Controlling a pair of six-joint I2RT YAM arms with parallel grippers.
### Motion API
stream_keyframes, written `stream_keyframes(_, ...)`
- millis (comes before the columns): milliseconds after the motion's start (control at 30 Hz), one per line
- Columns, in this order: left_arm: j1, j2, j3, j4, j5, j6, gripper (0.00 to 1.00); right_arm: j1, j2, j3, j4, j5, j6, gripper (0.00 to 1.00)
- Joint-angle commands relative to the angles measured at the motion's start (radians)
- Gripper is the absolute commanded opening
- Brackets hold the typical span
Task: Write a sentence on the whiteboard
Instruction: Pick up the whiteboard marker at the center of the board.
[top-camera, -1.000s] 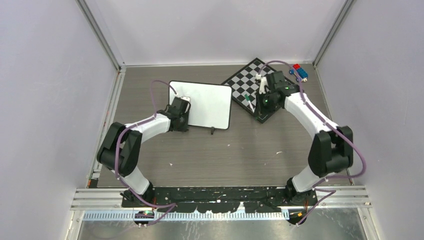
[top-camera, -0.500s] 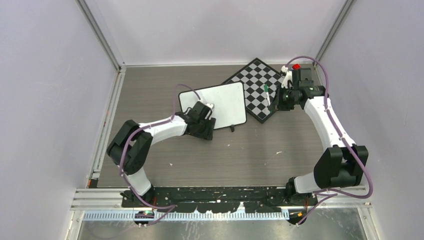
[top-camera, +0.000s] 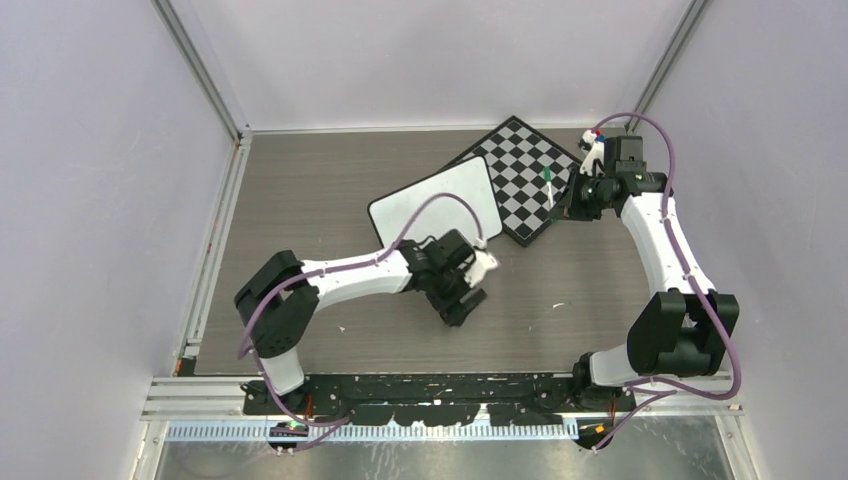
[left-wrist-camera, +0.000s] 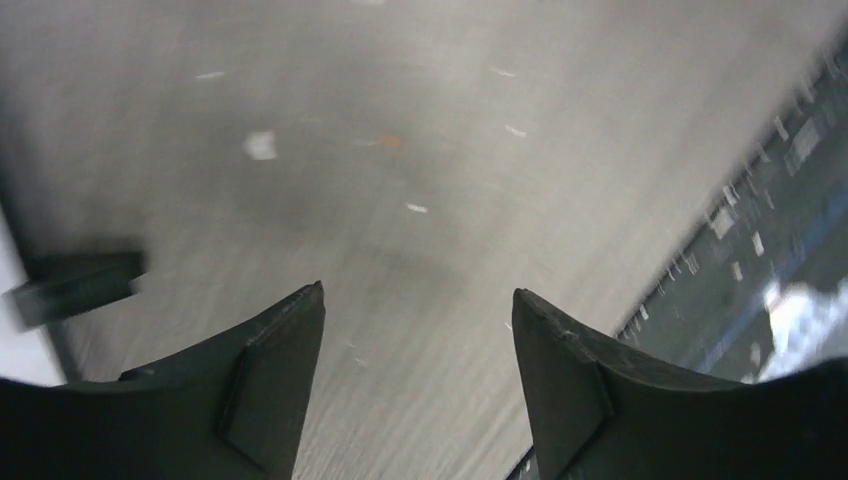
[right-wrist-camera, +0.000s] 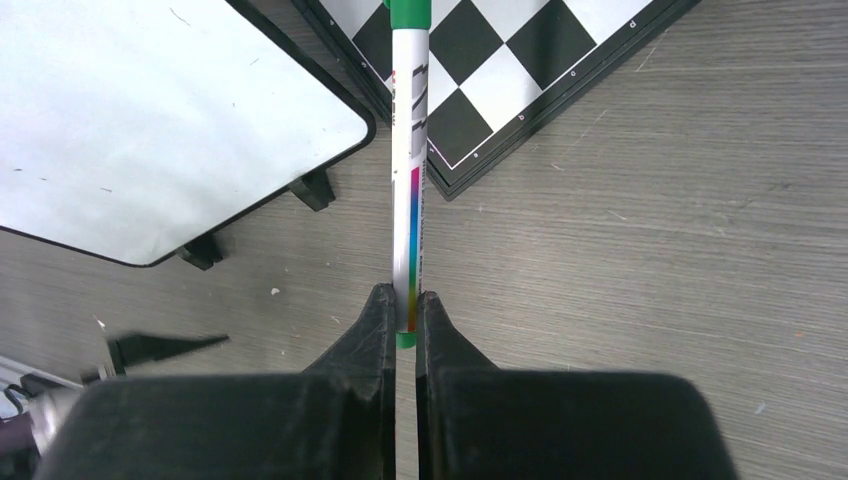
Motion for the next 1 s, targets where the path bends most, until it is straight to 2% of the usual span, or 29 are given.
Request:
stream_keyframes(0,-0.058,-0.068,0.094,-0.248,0.104,0.396,0.73,-0.008,-0.053,0.011,0.035,-0.041,-0.002,0.00)
stream_keyframes(33,-0.054,-0.066,0.109,-0.289,0.112,0.476,0.74,-0.009,-0.058,0.003,0.047,-0.043,-0.002,0.00)
stream_keyframes(100,-0.041,-0.067,0.131,-0.363,0.133,0.726,0.74,-0.011,-0.063,-0.005,0.058,-0.053,-0.002,0.00)
stream_keyframes(267,-0.023,-0.043,0.158,-0.410,0.000,1.192,0.68,-0.021,-0.069,-0.007,0.057,-0.083,0.006,0.00)
stream_keyframes(367,0.030,-0.024,0.189,-0.417,0.053,1.375,0.65,-0.034,-0.076,-0.013,0.057,-0.092,0.007,0.00)
stream_keyframes(500,0.100,0.064,0.313,-0.481,0.126,1.493,0.60,-0.044,-0.087,-0.026,0.057,-0.092,0.008,0.00)
stream_keyframes(633,0.123,0.111,0.317,-0.462,0.113,1.607,0.59,-0.051,-0.095,-0.025,0.053,-0.091,0.004,0.00)
stream_keyframes(900,0.124,0.208,0.356,-0.459,0.108,1.656,0.56,-0.059,-0.093,-0.027,0.053,-0.103,0.006,0.00)
stream_keyframes(967,0.124,0.225,0.354,-0.454,0.096,1.663,0.53,-0.063,-0.092,-0.028,0.051,-0.109,0.003,0.00)
